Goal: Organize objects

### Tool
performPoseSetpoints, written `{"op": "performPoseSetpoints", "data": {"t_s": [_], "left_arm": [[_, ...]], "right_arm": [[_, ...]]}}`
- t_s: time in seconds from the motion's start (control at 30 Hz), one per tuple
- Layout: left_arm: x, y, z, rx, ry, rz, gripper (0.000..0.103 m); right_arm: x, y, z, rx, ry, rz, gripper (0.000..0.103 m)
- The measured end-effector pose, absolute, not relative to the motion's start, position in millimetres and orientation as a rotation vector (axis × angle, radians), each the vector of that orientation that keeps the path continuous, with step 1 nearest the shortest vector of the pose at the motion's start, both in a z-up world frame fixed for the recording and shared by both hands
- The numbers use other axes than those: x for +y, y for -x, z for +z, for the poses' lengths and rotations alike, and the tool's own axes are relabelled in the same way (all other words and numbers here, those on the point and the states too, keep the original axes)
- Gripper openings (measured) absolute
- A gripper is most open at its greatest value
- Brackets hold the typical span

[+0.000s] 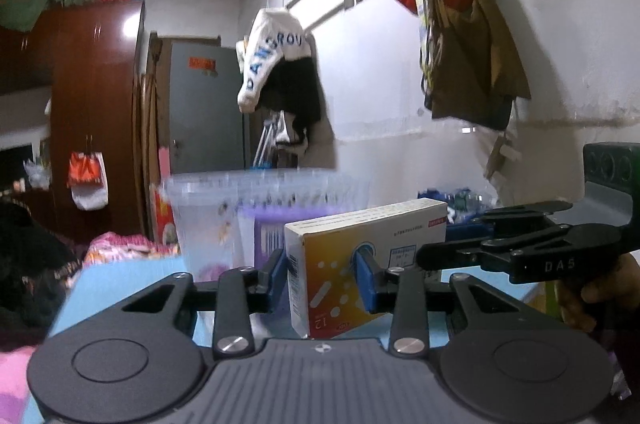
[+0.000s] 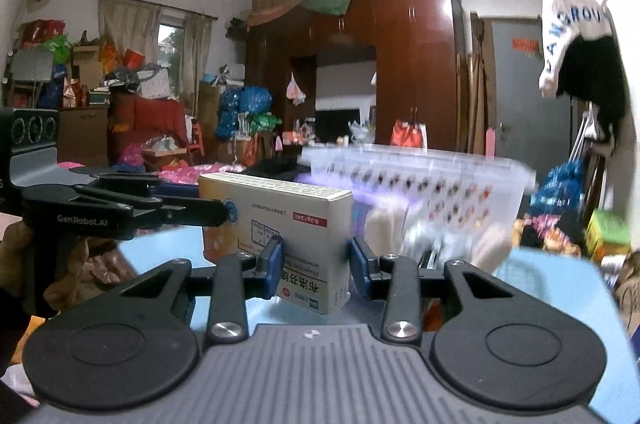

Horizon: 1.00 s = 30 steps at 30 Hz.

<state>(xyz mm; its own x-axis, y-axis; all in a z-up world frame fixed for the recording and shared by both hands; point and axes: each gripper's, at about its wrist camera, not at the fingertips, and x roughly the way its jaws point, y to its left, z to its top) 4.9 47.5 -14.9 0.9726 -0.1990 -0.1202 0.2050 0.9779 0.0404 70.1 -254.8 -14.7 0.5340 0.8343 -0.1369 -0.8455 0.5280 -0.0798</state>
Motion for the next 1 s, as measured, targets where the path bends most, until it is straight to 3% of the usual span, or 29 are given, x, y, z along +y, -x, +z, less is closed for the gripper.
{"op": "performPoseSetpoints", "data": {"t_s": [0.27,0.53,1.0], "left_arm": [[41.5,-40.2,43.8,0.026,-0.096,-0.201,0.041],[39.6,-135.9,85.5,0.045,-0.122,-0.209,0.041],[79.7,-239.1,58.4,0.298,-0.014,-0.159,0.042]], "right_arm": [[-239.9,-112.1,42.5,0.031,0.188,0.981,0.040],[-211.0,-202.8,68.6,0.117,0.193,0.919,0.040],[-162.4,-253.9,39.0,0.310,0.294,0.865,0.040]]}}
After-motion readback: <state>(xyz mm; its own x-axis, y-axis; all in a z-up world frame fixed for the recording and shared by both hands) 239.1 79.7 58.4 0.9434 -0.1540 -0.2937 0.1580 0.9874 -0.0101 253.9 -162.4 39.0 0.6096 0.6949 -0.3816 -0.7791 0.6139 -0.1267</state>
